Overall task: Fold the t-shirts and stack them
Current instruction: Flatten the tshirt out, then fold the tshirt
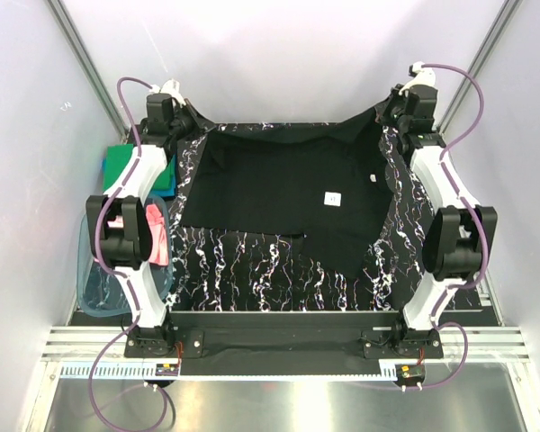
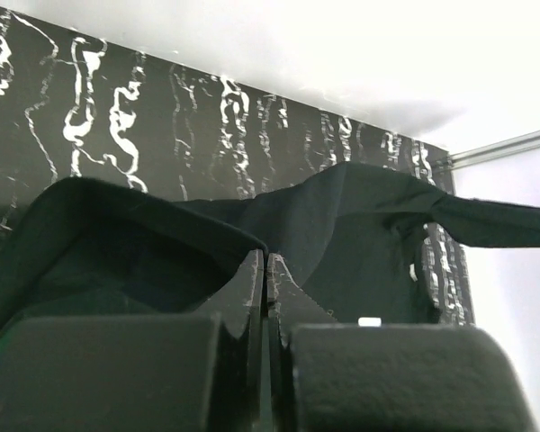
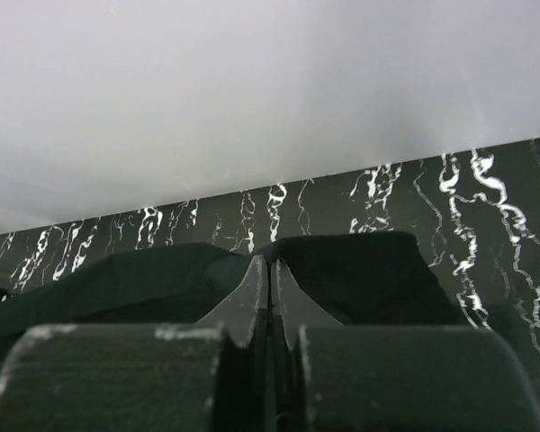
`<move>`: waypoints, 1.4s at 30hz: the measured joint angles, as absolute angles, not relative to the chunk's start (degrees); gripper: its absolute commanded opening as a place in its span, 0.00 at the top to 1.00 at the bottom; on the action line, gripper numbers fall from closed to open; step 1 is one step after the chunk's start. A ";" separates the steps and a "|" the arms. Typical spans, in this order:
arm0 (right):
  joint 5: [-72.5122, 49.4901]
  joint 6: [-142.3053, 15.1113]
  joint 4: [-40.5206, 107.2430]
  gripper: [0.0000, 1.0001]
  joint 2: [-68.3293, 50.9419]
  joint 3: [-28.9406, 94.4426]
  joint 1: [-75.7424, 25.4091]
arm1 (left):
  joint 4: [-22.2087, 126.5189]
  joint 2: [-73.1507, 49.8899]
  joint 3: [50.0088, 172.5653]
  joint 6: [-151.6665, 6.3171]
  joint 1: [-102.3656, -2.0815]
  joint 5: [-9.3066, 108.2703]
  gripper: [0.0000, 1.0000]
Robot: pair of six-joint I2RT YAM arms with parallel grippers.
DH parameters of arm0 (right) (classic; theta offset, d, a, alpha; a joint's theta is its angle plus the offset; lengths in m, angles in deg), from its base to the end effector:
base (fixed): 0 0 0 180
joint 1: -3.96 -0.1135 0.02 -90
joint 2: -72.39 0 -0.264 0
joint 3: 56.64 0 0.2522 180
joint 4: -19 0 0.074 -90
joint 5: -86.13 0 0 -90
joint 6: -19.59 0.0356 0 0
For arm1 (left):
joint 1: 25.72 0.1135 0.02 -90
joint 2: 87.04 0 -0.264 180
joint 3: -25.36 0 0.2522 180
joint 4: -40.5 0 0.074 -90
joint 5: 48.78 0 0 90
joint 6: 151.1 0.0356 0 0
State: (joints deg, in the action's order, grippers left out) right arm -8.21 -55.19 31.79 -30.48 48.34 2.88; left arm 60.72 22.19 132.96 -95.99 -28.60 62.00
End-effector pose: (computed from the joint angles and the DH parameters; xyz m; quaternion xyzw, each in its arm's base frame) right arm 0.4383 0.0110 0.3599 0.0707 0.7664 0.1193 0.6272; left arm 0.4574 -0.0357 0.3157 -0.1275 0.8110 -0.3197 0.4731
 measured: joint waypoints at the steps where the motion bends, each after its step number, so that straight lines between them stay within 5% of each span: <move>1: -8.41 -55.08 31.29 1.00 -31.51 48.56 2.90 | 60.61 22.76 133.27 -95.71 -28.42 61.97 1.00; 25: -5.43 -50.42 38.57 1.00 -24.25 36.47 6.83 | 57.61 33.03 142.25 -82.64 -22.89 65.89 1.00; 42: -5.17 -42.95 43.40 1.00 -13.74 16.16 6.62 | 65.31 32.93 137.99 -69.52 -23.99 65.82 1.00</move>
State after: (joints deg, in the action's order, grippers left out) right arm -5.17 -42.95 43.40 -13.74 16.16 6.62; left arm 65.31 32.93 137.99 -69.52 -23.99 65.82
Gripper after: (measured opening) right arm 0.012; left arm 0.013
